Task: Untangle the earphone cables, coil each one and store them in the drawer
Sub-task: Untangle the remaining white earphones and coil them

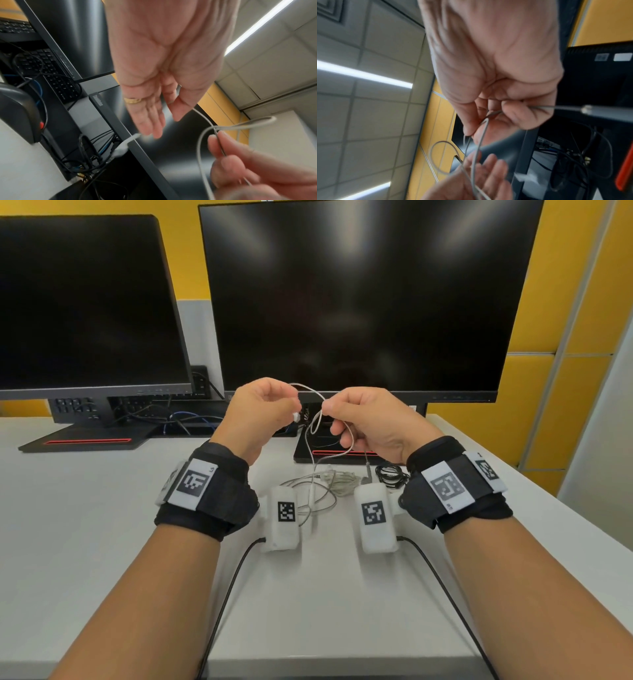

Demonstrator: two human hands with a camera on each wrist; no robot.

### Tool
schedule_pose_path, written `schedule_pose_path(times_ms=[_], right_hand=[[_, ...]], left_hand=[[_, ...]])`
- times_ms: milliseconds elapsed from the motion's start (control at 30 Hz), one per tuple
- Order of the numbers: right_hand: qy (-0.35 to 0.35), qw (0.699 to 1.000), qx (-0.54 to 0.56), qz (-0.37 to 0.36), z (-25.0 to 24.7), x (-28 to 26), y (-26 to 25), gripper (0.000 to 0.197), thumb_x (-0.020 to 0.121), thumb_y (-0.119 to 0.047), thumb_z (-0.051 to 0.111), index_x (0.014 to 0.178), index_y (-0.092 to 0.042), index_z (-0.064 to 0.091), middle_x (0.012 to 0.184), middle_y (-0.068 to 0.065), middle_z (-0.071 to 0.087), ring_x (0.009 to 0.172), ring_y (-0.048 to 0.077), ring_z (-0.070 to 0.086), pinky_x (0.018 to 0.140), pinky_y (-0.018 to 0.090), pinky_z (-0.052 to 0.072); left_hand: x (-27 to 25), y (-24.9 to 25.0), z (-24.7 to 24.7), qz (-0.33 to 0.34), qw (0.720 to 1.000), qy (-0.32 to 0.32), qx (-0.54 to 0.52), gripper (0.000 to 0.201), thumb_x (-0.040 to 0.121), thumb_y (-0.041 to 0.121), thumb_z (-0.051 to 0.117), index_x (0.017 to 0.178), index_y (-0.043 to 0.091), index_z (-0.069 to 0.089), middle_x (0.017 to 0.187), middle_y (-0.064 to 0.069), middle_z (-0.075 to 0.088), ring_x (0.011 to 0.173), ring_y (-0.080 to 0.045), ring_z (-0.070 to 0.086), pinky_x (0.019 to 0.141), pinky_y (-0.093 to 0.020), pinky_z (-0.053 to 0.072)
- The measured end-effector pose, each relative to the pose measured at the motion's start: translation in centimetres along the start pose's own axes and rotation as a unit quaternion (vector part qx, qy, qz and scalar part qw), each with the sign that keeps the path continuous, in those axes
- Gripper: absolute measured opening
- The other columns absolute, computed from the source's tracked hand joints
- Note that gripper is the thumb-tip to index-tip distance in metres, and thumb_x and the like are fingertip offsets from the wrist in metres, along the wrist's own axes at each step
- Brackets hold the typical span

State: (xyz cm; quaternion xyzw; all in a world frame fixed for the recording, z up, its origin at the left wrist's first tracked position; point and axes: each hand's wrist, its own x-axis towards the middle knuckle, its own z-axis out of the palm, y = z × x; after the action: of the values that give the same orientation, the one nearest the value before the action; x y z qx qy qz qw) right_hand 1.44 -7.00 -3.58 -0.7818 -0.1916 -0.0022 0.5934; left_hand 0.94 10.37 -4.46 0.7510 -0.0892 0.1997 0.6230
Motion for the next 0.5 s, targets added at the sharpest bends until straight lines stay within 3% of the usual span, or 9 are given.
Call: schedule_pose_path(times_ms=[133,267,333,433,500], right_hand=[[0.015,0.994,0.109,0.013,0.1,0.0,-0.3,0.012,0.099,-0.017,0.054,0.095,-0.013,0.065,0.071,0.002,0.065,0.053,0.010,0.057,0.045,0.019,0.042],[0.036,0.977,0.210,0.011,0.0,0.0,-0.5,0.014,0.102,-0.016,0.048,0.105,-0.009,0.060,0.084,0.005,0.071,0.066,0.014,0.069,0.054,0.023,0.054],[0.044,0.966,0.253,0.004,-0.1,0.1,-0.6,0.014,0.102,-0.015,0.046,0.107,-0.008,0.057,0.092,0.008,0.072,0.074,0.018,0.072,0.060,0.027,0.058],[0.073,0.953,0.295,0.005,-0.2,0.2,-0.9,0.017,0.102,-0.012,0.044,0.115,-0.006,0.053,0.099,0.012,0.072,0.082,0.025,0.073,0.066,0.033,0.061],[0.113,0.953,0.279,0.014,-0.4,0.1,-0.9,0.021,0.102,-0.011,0.041,0.121,-0.007,0.049,0.097,0.011,0.071,0.081,0.024,0.073,0.061,0.032,0.060]], left_hand=[[-0.4,0.6,0.6,-0.070,0.994,-0.088,0.001,0.029,0.097,0.007,0.048,0.122,0.021,0.051,0.123,-0.007,0.058,0.099,-0.021,0.067,0.074,-0.030,0.054],[-1.1,1.4,0.7,-0.107,0.987,-0.124,0.000,0.023,0.101,0.033,0.042,0.123,0.025,0.040,0.124,-0.006,0.051,0.093,-0.024,0.070,0.069,-0.035,0.056],[-1.4,1.5,0.6,-0.119,0.980,-0.162,0.005,0.038,0.096,0.046,0.048,0.125,0.024,0.036,0.122,-0.007,0.051,0.090,-0.023,0.072,0.070,-0.036,0.058],[-1.5,1.2,0.6,-0.122,0.969,-0.213,0.003,0.049,0.090,0.027,0.064,0.129,0.022,0.034,0.112,-0.009,0.059,0.075,-0.016,0.071,0.067,-0.030,0.058],[-1.2,1.0,0.4,-0.110,0.971,-0.206,0.043,0.036,0.091,0.017,0.064,0.122,0.016,0.048,0.095,-0.008,0.063,0.061,-0.009,0.061,0.062,-0.024,0.054]])
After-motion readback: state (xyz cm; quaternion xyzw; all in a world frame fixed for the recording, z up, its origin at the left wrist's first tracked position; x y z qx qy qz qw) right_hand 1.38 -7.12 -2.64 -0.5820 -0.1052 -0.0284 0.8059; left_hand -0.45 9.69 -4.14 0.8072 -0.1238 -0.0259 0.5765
